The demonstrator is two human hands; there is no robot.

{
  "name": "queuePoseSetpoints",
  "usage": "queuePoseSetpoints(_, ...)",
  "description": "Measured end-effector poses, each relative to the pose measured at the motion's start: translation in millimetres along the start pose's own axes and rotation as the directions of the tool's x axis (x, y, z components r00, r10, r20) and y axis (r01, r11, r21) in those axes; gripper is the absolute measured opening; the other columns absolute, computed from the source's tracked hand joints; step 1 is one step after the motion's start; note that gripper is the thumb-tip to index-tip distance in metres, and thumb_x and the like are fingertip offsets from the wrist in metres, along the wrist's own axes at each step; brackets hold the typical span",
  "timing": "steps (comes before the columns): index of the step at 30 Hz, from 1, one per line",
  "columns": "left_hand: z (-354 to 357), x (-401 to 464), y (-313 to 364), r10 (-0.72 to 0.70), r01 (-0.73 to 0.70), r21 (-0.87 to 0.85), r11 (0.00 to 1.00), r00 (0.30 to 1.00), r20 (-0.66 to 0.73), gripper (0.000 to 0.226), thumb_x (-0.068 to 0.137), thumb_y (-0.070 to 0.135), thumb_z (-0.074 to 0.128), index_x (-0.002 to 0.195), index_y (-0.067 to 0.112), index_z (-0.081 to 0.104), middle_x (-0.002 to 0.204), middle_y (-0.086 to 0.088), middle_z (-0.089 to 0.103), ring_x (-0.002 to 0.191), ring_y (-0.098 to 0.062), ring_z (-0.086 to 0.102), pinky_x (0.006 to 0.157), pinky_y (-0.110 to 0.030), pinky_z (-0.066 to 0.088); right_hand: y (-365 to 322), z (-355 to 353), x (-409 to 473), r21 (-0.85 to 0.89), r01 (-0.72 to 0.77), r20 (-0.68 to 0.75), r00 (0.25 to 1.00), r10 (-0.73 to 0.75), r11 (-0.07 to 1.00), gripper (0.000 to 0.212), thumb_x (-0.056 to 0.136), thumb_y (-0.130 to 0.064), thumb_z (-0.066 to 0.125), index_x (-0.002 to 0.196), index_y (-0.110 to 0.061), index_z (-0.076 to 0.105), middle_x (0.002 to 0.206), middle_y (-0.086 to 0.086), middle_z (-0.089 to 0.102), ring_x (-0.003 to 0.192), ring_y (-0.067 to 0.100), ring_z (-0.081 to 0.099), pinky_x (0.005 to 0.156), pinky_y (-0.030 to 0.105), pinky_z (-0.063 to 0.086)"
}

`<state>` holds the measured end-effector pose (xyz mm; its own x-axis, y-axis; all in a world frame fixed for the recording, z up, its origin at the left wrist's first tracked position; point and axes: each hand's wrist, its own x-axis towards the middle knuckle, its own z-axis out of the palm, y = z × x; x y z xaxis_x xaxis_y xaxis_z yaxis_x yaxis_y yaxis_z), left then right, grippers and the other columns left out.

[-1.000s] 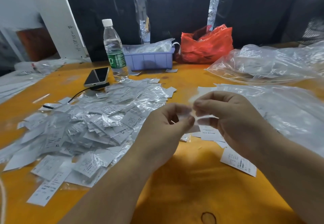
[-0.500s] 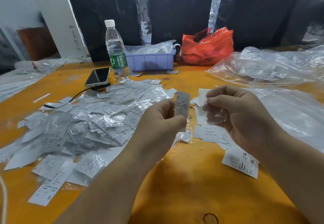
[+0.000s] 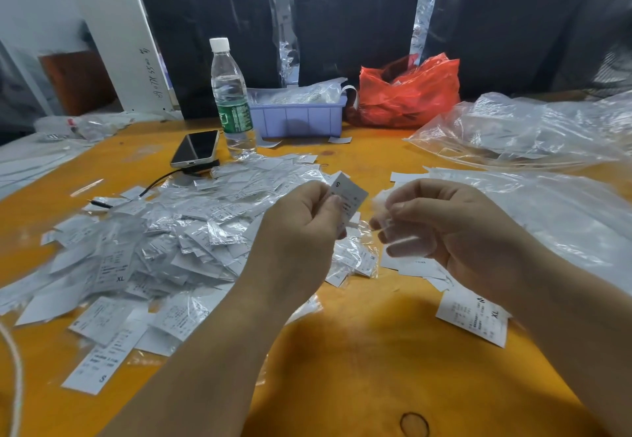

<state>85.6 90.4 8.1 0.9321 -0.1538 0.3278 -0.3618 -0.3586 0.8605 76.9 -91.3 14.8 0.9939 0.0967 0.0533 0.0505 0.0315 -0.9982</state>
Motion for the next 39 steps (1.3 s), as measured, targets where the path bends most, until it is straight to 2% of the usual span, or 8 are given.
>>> queuePoseSetpoints(3,-0.1,1.9,-2.3,0.035,-0.034,0.066,0.997,0.999,-0.022,0.018,0.098,0.019,0.052,0.093,0.032,0.064,0.078,0.010,0.067,0.069,-0.002,0.060,0.051,-0.021,0.047,-0.7,0.6,-2.5,-0.043,0.012,0.022,1.000,-0.011,0.999,0.017,0.083,0.008,0.062,0.096,-0.002,0.063,0.078,0.017,0.072,0.062,0.022,0.063,0.057,0.030,0.057)
queuePoseSetpoints(8,-1.6,0.2,0.8,0.044,-0.046,0.040,0.998,0.998,0.055,0.018,0.095,0.017,0.055,0.088,0.025,0.069,0.072,0.005,0.066,0.057,-0.012,0.054,0.050,-0.029,0.043,-4.0,0.8,-4.7,-0.126,0.031,0.079,0.997,-0.021,0.992,0.035,0.080,0.012,0.063,0.109,-0.006,0.061,0.071,0.017,0.067,0.058,0.025,0.050,0.053,0.028,0.051)
queuePoseSetpoints(13,-7.4,4.6,-1.3,-0.001,0.012,-0.082,0.997,0.991,0.136,0.019,0.093,0.011,0.057,0.083,0.019,0.071,0.053,0.016,0.054,0.043,0.000,0.042,0.044,-0.009,0.032,-7.6,-1.7,-5.7,-0.206,0.039,0.125,0.992,-0.013,0.978,0.039,0.085,0.010,0.060,0.117,-0.011,0.057,0.070,0.013,0.069,0.053,0.020,0.051,0.055,0.029,0.051)
queuePoseSetpoints(18,-7.6,4.2,0.3,-0.013,0.029,-0.127,0.991,0.992,0.125,0.020,0.075,0.024,0.053,0.077,0.015,0.070,0.056,0.010,0.057,0.042,-0.002,0.039,0.042,-0.011,0.031,-7.8,-2.5,-6.0,-0.224,0.037,0.141,0.990,-0.006,0.974,0.037,0.084,0.009,0.060,0.115,-0.010,0.059,0.067,0.013,0.068,0.050,0.019,0.050,0.051,0.025,0.049)
queuePoseSetpoints(23,-6.5,2.3,-0.2,-0.031,0.041,-0.065,0.997,0.988,0.153,0.018,0.091,0.008,0.056,0.079,0.011,0.070,0.050,0.018,0.053,0.042,0.001,0.047,0.041,-0.008,0.032,-7.1,-1.2,-6.7,-0.244,0.055,0.182,0.983,-0.010,0.968,0.034,0.085,0.005,0.062,0.115,-0.009,0.060,0.067,0.012,0.067,0.051,0.019,0.048,0.052,0.024,0.048)
queuePoseSetpoints(31,-3.3,0.0,1.1,-0.048,0.061,-0.054,0.997,0.975,0.219,0.016,0.088,0.015,0.059,0.077,0.008,0.069,0.071,-0.022,0.055,0.048,-0.010,0.038,0.044,-0.022,0.032,-4.6,-1.1,-6.2,-0.235,0.115,0.191,0.979,-0.070,0.965,0.032,0.085,0.006,0.062,0.115,-0.006,0.060,0.067,0.014,0.067,0.051,0.018,0.051,0.050,0.024,0.047)
queuePoseSetpoints(34,-1.8,0.4,0.9,-0.064,0.075,-0.041,0.996,0.972,0.224,0.017,0.091,0.013,0.059,0.078,0.009,0.069,0.080,-0.025,0.058,0.059,-0.014,0.044,0.052,-0.026,0.034,-3.0,-1.4,-5.8,-0.258,0.147,0.182,0.978,-0.101,0.955,0.031,0.085,0.007,0.063,0.112,-0.007,0.062,0.070,0.013,0.069,0.056,0.018,0.056,0.049,0.026,0.048)
queuePoseSetpoints(39,-1.3,0.9,0.3,-0.073,0.087,-0.055,0.995,0.972,0.224,0.018,0.091,0.014,0.059,0.078,0.008,0.069,0.076,-0.022,0.058,0.061,-0.014,0.044,0.051,-0.023,0.033,-0.9,-2.8,-4.7,-0.245,0.195,0.134,0.977,-0.166,0.950,0.033,0.081,0.011,0.065,0.106,-0.011,0.066,0.074,0.012,0.070,0.065,0.022,0.061,0.049,0.028,0.052)
